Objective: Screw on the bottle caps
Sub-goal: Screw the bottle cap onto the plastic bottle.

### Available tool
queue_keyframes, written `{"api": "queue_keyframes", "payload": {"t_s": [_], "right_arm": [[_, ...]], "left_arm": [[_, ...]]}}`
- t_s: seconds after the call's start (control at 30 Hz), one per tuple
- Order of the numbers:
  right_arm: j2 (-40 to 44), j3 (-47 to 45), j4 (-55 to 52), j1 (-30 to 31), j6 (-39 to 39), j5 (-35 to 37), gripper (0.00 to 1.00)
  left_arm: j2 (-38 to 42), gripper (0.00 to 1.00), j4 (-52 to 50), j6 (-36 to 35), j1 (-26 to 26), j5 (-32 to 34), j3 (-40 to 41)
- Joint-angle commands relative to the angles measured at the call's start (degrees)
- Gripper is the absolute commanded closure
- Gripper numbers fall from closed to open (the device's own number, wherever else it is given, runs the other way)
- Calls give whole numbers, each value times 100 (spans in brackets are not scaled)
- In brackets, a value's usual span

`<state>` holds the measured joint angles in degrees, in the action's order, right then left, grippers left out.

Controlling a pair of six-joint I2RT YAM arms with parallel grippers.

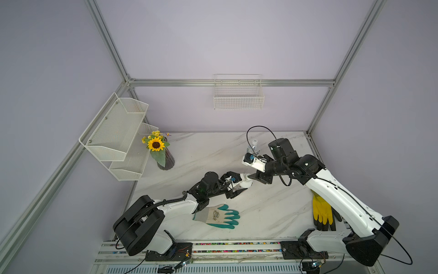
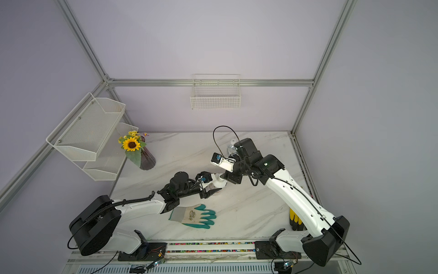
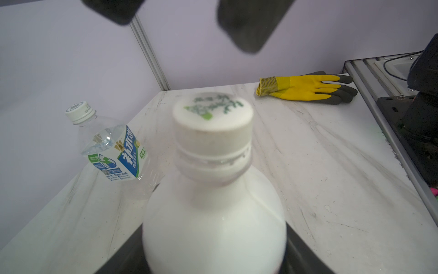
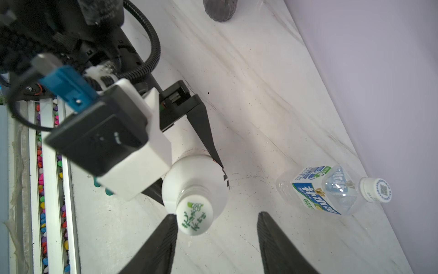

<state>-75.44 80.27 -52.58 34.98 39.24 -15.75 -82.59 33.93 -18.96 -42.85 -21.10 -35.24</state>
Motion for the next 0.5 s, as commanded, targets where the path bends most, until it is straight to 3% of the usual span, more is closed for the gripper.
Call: {"api": "queue_keyframes", "payload": {"t_s": [0.0, 0.23, 0.47], "right_arm": [[-134, 130, -232, 148, 188, 252, 41], [-325, 218, -385, 375, 216, 517, 42], [-513, 339, -470, 413, 103, 616, 56]], "left_arm": [[119, 30, -243, -212, -28, 264, -79], [117, 30, -247, -222, -41, 282, -79], [115, 30, -247, -233, -54, 327, -74]]}}
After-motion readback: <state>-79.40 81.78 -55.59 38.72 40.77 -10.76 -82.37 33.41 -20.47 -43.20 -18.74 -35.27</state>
